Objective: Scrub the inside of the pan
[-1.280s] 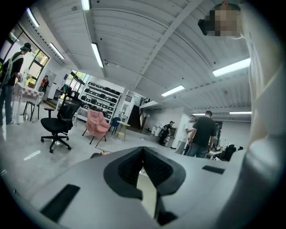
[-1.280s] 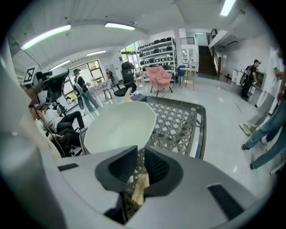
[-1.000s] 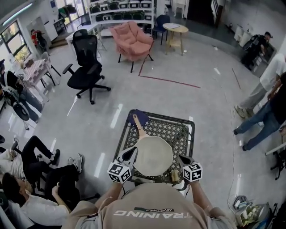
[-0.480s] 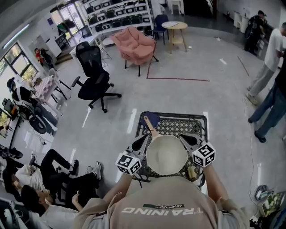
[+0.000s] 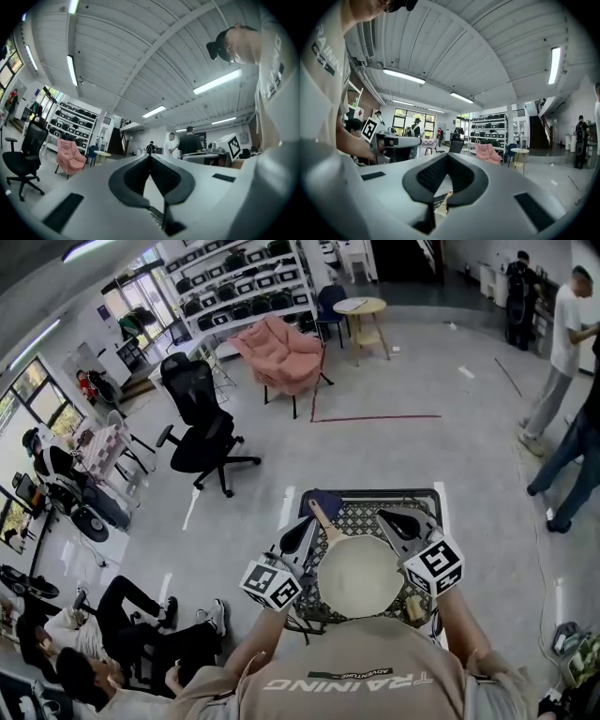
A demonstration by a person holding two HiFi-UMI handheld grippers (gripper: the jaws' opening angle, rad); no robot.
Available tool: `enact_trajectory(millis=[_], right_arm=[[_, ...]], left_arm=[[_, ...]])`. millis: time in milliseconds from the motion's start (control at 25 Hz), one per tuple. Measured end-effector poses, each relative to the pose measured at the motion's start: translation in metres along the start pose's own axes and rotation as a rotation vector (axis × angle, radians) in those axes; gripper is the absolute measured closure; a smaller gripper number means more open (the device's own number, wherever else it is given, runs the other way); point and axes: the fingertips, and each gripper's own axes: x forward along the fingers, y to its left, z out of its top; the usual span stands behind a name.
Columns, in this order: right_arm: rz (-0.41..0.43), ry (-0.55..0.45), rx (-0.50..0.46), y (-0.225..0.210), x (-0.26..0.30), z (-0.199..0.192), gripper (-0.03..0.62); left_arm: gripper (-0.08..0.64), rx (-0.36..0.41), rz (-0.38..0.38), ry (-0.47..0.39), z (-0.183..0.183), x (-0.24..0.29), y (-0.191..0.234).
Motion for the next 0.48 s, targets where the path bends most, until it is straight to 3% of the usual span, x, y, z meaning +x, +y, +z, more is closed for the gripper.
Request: enact_trajectory(millis=[200, 480], right_arm=[[0.001, 0.008, -0.116, 0.003, -0.001, 0.021, 0.575], [0.004, 0.014, -0.134, 0.001, -0.001, 0.024, 0.575]], left_arm=[[0.542, 0.031, -0.005, -0.038, 0.032, 0.007, -0.003], [0.543, 0.004, 0.006, -0.025, 0.029, 0.005, -0.001]])
